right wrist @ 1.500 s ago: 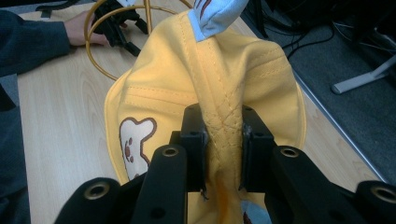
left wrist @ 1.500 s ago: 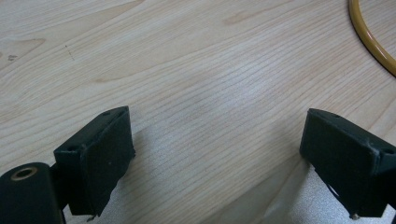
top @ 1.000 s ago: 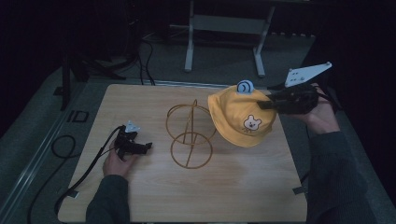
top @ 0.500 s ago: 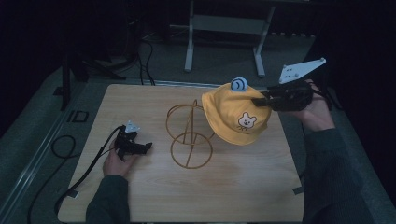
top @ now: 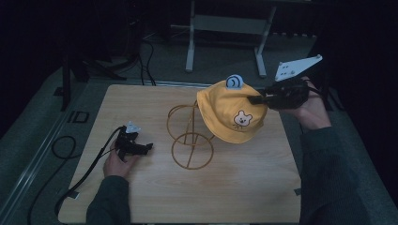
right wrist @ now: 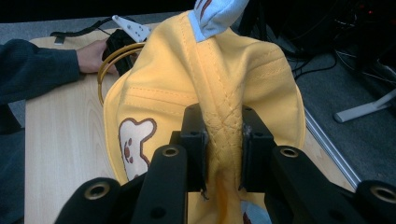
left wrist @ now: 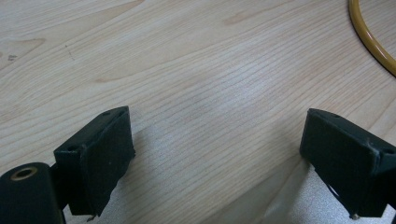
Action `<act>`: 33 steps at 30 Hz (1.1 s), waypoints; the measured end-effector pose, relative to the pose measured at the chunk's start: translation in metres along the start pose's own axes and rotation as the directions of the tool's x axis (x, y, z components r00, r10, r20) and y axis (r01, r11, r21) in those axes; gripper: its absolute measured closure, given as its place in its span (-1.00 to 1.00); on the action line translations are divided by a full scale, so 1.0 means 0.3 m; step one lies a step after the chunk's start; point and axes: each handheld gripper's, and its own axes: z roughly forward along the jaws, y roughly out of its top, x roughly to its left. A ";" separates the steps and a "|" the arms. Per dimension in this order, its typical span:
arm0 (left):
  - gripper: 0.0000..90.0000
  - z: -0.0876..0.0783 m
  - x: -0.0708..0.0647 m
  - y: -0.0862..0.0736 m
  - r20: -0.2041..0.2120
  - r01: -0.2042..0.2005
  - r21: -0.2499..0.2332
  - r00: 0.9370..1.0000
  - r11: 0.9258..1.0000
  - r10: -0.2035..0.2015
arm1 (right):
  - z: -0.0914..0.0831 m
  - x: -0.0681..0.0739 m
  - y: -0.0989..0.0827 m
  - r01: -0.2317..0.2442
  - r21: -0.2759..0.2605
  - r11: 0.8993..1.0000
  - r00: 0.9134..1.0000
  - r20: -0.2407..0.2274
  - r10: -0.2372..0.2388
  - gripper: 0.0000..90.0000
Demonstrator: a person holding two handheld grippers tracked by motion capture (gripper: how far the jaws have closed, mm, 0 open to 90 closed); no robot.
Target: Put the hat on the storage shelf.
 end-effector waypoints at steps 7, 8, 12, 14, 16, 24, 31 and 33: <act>-0.79 0.000 0.000 0.000 0.000 0.000 0.000 1.000 1.000 0.000 | 0.005 0.006 0.024 0.014 0.008 1.000 1.000 -0.008 -0.014 0.68; -0.79 0.000 0.000 0.000 0.000 0.000 0.000 1.000 1.000 0.000 | 0.006 0.007 0.028 0.017 0.009 1.000 1.000 -0.008 -0.016 0.68; -0.79 0.000 0.000 0.000 0.000 0.000 0.000 1.000 1.000 0.000 | 0.011 0.008 0.041 0.024 0.014 1.000 1.000 -0.007 -0.024 0.68; -0.79 0.000 0.000 0.000 0.000 0.000 0.000 1.000 1.000 0.000 | 0.014 0.008 0.046 0.022 0.015 1.000 1.000 -0.008 -0.022 0.68; -0.79 0.000 0.000 0.000 0.000 0.000 0.000 1.000 1.000 0.000 | 0.018 0.008 0.052 0.026 0.018 1.000 1.000 -0.010 -0.026 0.68; -0.79 0.000 0.000 0.000 0.000 0.000 0.000 1.000 1.000 0.000 | 0.030 0.011 0.070 0.033 0.026 0.999 0.999 -0.015 -0.032 0.68; -0.79 0.000 0.000 0.000 0.000 0.000 0.000 1.000 1.000 0.000 | 0.043 0.018 0.092 0.044 0.041 0.998 0.999 -0.024 -0.043 0.68; -0.79 0.000 0.000 0.000 0.000 0.000 0.000 1.000 1.000 0.000 | 0.049 0.021 0.104 0.048 0.052 0.997 0.999 -0.026 -0.047 0.68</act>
